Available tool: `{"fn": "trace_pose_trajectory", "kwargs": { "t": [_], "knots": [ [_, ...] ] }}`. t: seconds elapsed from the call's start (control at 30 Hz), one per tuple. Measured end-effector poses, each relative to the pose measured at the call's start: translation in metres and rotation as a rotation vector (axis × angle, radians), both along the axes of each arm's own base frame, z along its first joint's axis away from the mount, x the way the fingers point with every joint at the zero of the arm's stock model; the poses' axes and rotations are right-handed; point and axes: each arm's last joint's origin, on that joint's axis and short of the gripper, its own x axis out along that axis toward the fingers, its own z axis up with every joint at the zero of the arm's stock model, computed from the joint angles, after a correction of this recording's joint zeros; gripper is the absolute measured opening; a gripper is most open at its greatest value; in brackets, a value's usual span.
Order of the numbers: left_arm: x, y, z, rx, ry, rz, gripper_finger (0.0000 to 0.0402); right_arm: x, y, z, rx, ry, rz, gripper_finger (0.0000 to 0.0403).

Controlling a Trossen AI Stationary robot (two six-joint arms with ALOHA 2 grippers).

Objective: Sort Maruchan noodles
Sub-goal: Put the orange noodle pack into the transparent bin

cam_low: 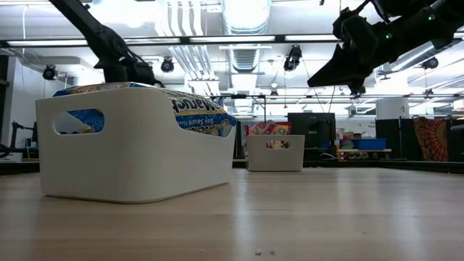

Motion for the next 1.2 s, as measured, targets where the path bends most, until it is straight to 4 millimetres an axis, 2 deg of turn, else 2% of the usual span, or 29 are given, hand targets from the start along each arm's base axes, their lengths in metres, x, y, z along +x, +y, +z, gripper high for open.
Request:
{"fn": "trace_pose_trajectory", "kwargs": {
  "t": [0.47, 0.57, 0.67, 0.83, 0.97, 1.2],
  "knots": [
    [0.01, 0.013, -0.04, -0.096, 0.061, -0.01, 0.0156, 0.0, 0.0, 0.0, 0.0, 0.002, 0.0, 0.0009],
    [0.014, 0.013, -0.043, -0.09, 0.072, -0.029, 0.014, 0.0, 0.0, 0.0, 0.0, 0.003, 0.0, 0.0009],
    [0.014, 0.013, -0.044, -0.087, 0.078, -0.033, 0.0103, 0.0, 0.0, 0.0, 0.0, 0.003, 0.0, 0.0009],
    [0.013, 0.012, -0.04, -0.07, 0.082, -0.04, 0.0015, 0.0, 0.0, 0.0, 0.001, 0.003, -0.001, 0.0009],
    [0.011, 0.009, -0.031, -0.049, 0.076, -0.058, 0.0007, 0.0, 0.0, 0.0, 0.001, 0.003, 0.0, 0.0009],
    [0.002, -0.005, 0.014, 0.103, -0.011, -0.061, 0.0001, 0.0, 0.0, 0.0, 0.001, 0.003, -0.001, 0.0009]
  ]
}}
